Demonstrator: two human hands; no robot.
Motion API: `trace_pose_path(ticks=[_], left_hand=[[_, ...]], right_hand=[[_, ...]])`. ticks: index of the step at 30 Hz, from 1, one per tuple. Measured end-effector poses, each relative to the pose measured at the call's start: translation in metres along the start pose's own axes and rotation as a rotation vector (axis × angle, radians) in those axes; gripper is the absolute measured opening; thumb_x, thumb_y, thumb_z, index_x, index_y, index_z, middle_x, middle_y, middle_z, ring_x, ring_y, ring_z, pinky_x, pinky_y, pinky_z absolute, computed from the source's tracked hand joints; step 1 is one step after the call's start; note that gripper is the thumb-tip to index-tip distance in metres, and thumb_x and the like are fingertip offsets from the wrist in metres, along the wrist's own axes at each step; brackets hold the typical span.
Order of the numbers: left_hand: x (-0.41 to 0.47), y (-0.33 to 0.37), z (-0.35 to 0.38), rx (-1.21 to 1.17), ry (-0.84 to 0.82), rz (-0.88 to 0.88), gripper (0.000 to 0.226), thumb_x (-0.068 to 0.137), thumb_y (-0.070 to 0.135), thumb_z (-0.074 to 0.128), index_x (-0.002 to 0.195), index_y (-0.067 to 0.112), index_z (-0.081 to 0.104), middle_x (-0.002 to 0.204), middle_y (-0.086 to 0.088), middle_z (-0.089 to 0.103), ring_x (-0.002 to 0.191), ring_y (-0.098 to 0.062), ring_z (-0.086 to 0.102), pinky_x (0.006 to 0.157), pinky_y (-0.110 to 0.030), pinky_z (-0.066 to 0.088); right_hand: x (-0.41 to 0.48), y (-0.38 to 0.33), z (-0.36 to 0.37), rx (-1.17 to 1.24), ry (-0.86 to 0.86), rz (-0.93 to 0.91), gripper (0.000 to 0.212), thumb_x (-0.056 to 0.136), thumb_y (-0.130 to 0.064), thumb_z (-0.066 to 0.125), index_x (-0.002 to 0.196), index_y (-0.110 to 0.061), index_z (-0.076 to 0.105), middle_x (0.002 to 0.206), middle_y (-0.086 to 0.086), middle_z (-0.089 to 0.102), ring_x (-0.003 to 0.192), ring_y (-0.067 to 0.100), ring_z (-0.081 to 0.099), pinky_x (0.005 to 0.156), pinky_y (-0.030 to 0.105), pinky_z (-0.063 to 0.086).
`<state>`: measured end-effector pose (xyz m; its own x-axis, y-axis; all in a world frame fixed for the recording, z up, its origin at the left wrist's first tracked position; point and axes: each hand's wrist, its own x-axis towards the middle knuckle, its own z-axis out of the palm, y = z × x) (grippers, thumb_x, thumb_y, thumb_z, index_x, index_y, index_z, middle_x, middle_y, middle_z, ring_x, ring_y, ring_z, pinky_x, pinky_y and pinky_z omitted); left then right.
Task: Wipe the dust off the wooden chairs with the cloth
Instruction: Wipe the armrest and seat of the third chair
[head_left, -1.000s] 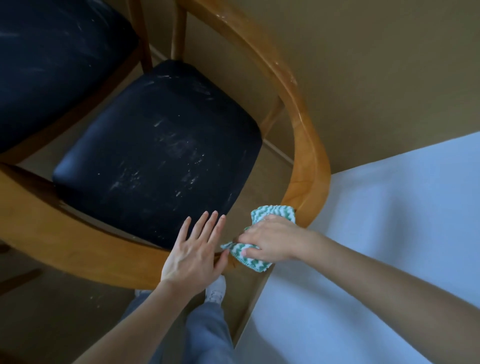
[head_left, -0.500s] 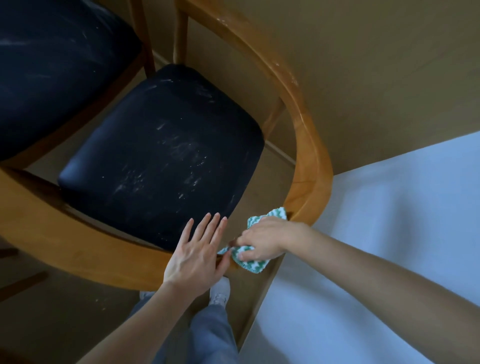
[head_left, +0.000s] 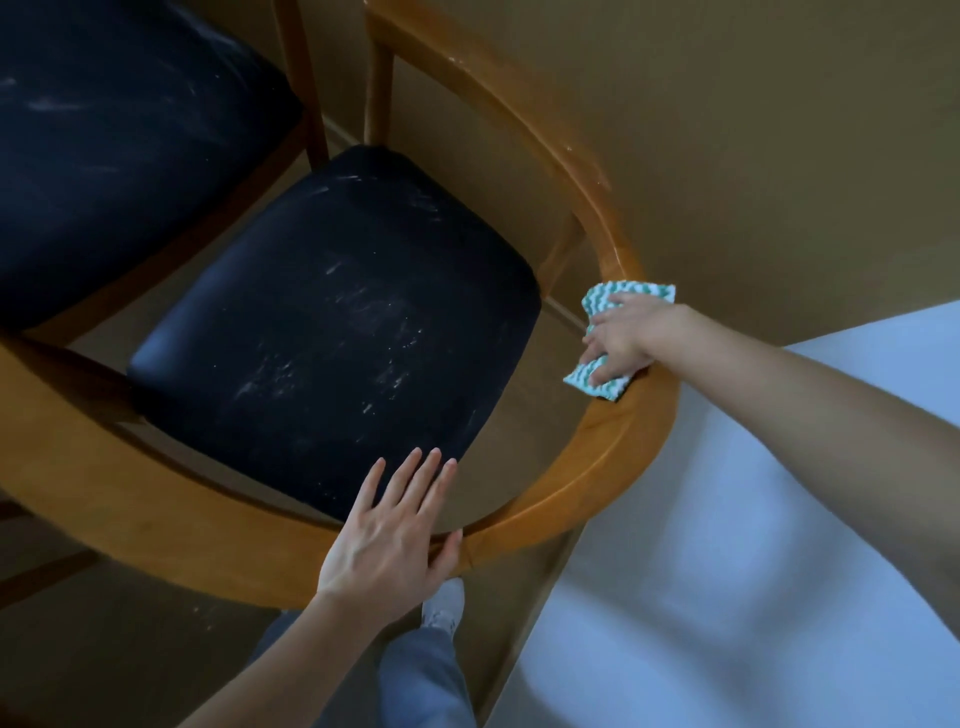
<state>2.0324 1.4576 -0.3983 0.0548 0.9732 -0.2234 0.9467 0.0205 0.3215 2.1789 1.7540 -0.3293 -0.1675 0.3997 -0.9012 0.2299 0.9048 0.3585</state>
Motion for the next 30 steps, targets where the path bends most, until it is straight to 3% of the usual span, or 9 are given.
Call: trace_pose_path(ticks=[5,8,12,14,17,22,24,27,30], left_hand=[[0.000,0.000,0.000,0.014,0.006,-0.002,0.064,0.085,0.049,0.039,0.134,0.011,0.051,0.139,-0.007,0.050,0.131,-0.022,0.044,0.108,-0.043,0.021],[0.001,0.000,-0.001,0.012,0.004,-0.005,0.064,0.085,0.049,0.038,0.134,0.011,0.051,0.138,-0.007,0.050,0.130,-0.022,0.045,0.108,-0.043,0.022],[0.000,0.001,-0.003,0.011,-0.009,-0.012,0.064,0.085,0.049,0.037,0.135,0.011,0.051,0.138,-0.007,0.051,0.130,-0.022,0.046,0.107,-0.043,0.022],[0.000,0.001,-0.003,0.009,-0.020,-0.014,0.065,0.085,0.050,0.037,0.135,0.011,0.050,0.138,-0.007,0.050,0.130,-0.022,0.045,0.107,-0.044,0.021],[0.000,0.000,-0.003,0.015,-0.026,-0.012,0.065,0.085,0.050,0.037,0.135,0.011,0.050,0.139,-0.008,0.050,0.130,-0.023,0.045,0.108,-0.043,0.021],[0.000,0.000,-0.003,-0.008,-0.028,-0.012,0.064,0.086,0.050,0.035,0.135,0.011,0.050,0.139,-0.008,0.050,0.131,-0.023,0.045,0.108,-0.044,0.021],[0.000,0.000,-0.002,-0.005,-0.035,-0.013,0.064,0.087,0.049,0.035,0.137,0.011,0.048,0.140,-0.007,0.049,0.132,-0.022,0.044,0.109,-0.043,0.019],[0.000,0.000,-0.003,0.001,-0.046,-0.018,0.063,0.087,0.049,0.034,0.137,0.012,0.047,0.139,-0.006,0.050,0.131,-0.022,0.045,0.111,-0.045,0.024],[0.000,0.002,-0.006,0.008,-0.069,-0.036,0.063,0.088,0.050,0.031,0.135,0.013,0.049,0.136,-0.005,0.053,0.128,-0.022,0.048,0.108,-0.046,0.030]], right_hand=[[0.032,0.027,-0.008,-0.095,0.110,0.187,0.059,0.095,-0.059,0.026,0.147,-0.032,0.028,0.157,-0.006,0.017,0.146,0.014,-0.002,0.115,0.043,-0.009],[0.033,0.015,-0.005,-0.052,0.055,0.233,0.060,0.094,-0.060,0.026,0.143,-0.027,0.040,0.155,-0.004,0.026,0.146,0.014,0.003,0.116,0.044,-0.009],[-0.002,-0.036,-0.004,0.087,-0.082,0.073,0.055,0.096,-0.054,0.026,0.139,-0.025,0.046,0.146,0.001,0.043,0.136,0.023,0.035,0.114,0.040,0.020],[-0.027,-0.070,0.000,0.178,-0.097,-0.085,0.051,0.100,-0.048,0.024,0.143,-0.024,0.040,0.146,0.001,0.042,0.133,0.025,0.040,0.108,0.039,0.030],[-0.060,-0.120,0.006,0.249,0.034,-0.272,0.044,0.104,-0.035,0.026,0.146,-0.028,0.032,0.149,-0.001,0.037,0.134,0.025,0.037,0.106,0.046,0.032],[-0.082,-0.151,0.021,0.426,0.316,-0.260,0.049,0.099,-0.049,0.026,0.140,-0.026,0.039,0.140,-0.004,0.046,0.128,0.019,0.041,0.105,0.039,0.023],[-0.079,-0.131,0.035,0.442,0.392,-0.200,0.054,0.095,-0.057,0.021,0.138,-0.031,0.043,0.139,-0.009,0.048,0.128,0.014,0.041,0.107,0.037,0.019],[-0.076,-0.099,0.059,0.471,0.587,0.020,0.081,0.080,-0.064,-0.003,0.133,-0.033,0.050,0.141,-0.009,0.048,0.136,0.012,0.034,0.113,0.036,0.008],[-0.072,-0.103,0.080,0.652,0.819,0.231,0.071,0.087,-0.060,0.010,0.134,-0.027,0.053,0.149,-0.002,0.038,0.143,0.019,0.021,0.114,0.040,-0.002]])
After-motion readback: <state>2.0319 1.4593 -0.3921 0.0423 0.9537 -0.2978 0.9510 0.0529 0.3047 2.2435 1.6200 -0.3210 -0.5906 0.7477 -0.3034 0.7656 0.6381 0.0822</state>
